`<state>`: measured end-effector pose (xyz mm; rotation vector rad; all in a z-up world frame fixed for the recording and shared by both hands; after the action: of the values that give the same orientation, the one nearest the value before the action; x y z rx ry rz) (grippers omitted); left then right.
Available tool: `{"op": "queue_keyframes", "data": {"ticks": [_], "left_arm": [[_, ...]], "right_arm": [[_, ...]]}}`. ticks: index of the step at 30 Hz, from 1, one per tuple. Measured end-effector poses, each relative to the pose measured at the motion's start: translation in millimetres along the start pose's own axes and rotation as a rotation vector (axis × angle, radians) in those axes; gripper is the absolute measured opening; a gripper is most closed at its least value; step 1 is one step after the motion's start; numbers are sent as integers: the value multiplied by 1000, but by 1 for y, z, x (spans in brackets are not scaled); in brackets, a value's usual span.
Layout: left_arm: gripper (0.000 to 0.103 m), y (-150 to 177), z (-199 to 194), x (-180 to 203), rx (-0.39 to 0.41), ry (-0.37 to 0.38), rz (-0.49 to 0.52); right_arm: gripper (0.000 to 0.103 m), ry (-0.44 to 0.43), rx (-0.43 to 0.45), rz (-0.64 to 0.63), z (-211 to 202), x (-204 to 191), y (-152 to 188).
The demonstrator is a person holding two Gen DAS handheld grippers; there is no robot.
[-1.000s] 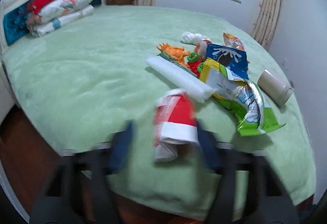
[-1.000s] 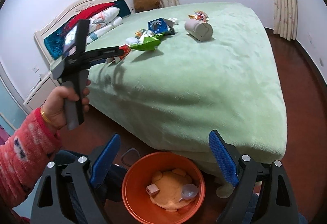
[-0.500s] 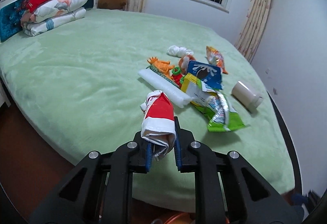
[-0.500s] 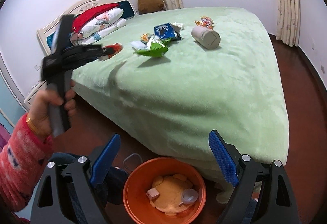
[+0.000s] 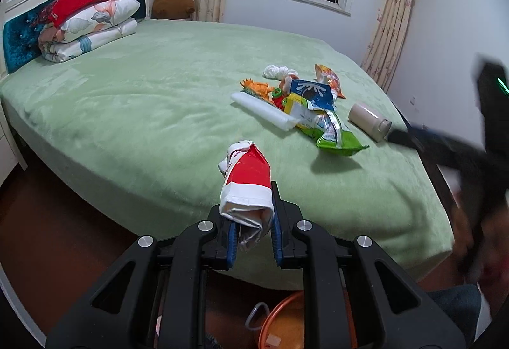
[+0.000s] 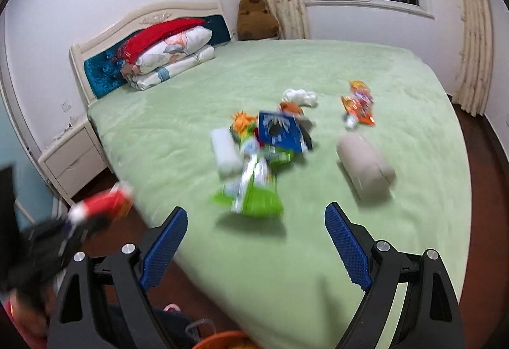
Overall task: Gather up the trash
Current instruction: 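Grasp the red-white wrapper with the left tool while the right tool grasps the green snack bag, then carry wrapper and snack bag over the orange bucket and open both tools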
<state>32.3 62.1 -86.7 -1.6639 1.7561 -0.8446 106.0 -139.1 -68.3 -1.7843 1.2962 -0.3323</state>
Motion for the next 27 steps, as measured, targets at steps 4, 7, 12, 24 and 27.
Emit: {"op": "queue_keyframes", "data": {"ticks": [4, 7, 12, 24, 27], "left_arm": [[16, 4, -3, -1, 1, 0, -1], [16, 4, -6, 0, 5, 3, 4], [16, 5, -6, -2, 2, 10, -10], [16, 3, -7, -1, -12, 24, -18], [16, 1, -10, 0, -5, 24, -11]], "right_arm": [[86, 16, -117, -17, 47, 6, -23], [78, 42, -233, -4, 84, 16, -25], [56, 81, -327, 42, 111, 30, -13], [30, 20, -255, 77, 65, 30, -11], [30, 4, -218, 82, 39, 32, -9]]}}
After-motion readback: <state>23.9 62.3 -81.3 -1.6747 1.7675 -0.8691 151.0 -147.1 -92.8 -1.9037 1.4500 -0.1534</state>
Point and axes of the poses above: each gripper's, at about its wrist camera, not at the fingertips, and z roughly the way its jaws point, x to its right, y to its underside, the point moved 8 cm from there along z, roughly the way its jaws point, and after that the axes turned 12 degrees about -y, right-handed, at the moved point
